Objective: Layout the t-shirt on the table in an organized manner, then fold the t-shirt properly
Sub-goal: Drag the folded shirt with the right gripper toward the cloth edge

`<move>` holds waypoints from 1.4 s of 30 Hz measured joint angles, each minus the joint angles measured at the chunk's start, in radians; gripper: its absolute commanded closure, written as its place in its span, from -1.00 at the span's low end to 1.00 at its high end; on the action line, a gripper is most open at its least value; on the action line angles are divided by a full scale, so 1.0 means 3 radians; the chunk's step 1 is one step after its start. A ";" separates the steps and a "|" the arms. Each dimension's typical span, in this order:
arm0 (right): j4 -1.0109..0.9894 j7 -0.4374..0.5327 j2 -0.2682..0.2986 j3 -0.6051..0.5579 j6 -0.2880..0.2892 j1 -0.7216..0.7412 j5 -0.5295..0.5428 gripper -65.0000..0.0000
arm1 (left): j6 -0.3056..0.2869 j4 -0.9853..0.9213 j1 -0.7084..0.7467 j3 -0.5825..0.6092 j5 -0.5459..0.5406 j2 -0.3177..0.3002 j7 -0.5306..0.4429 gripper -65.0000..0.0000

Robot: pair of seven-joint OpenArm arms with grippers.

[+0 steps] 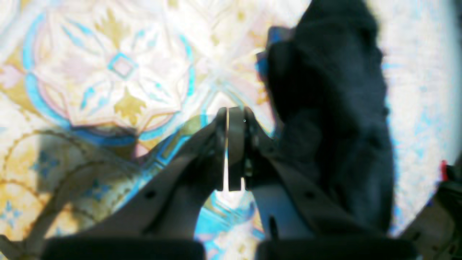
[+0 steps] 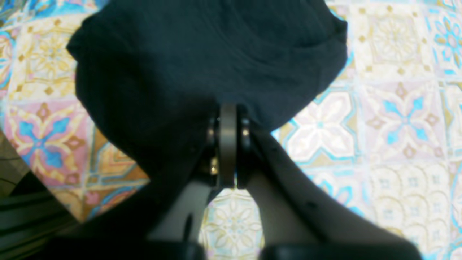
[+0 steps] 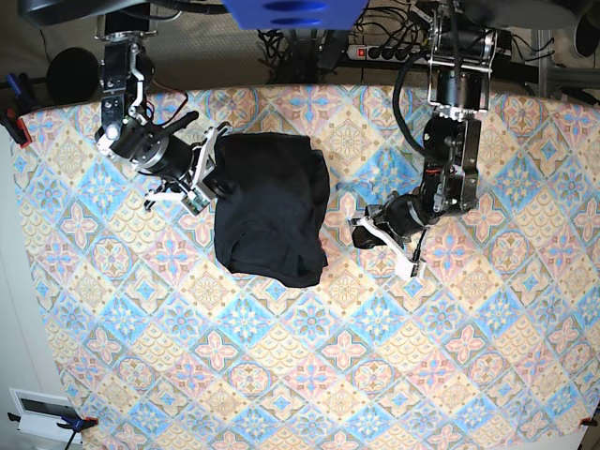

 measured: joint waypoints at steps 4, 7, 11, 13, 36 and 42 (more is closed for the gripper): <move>0.0000 0.0003 0.0008 -0.0160 -0.0001 0.0001 -0.0022 1.00 | -0.0056 0.0272 0.0097 0.0043 -0.0272 0.0084 0.0215 0.99; 0.0000 0.0005 0.0001 -0.0233 0.0000 -0.0005 -0.0001 1.00 | -0.0056 0.0284 0.0080 0.0163 -0.0338 0.0224 0.0287 0.99; 0.0000 0.0000 -0.0037 -0.0233 -0.0003 -0.0006 -0.0015 1.00 | -0.0060 0.0278 0.0064 0.0245 -0.0278 0.0333 0.0219 0.99; 0.0000 0.0003 -0.0078 -0.0233 -0.0001 -0.0014 -0.0011 1.00 | -0.0067 0.0125 0.0004 0.0347 -0.0103 0.0329 0.0151 0.99; -0.0025 -0.0031 -0.0367 -0.0732 0.0008 0.0226 -0.0031 1.00 | -0.0046 -0.0627 -0.0081 -0.0090 -0.1094 0.0161 -0.0216 0.99; -0.0192 0.0018 -0.0697 -0.0753 0.0024 0.0492 0.0001 1.00 | -0.0058 -0.0314 -0.0005 -0.0135 -0.1740 -0.0196 -0.0238 0.99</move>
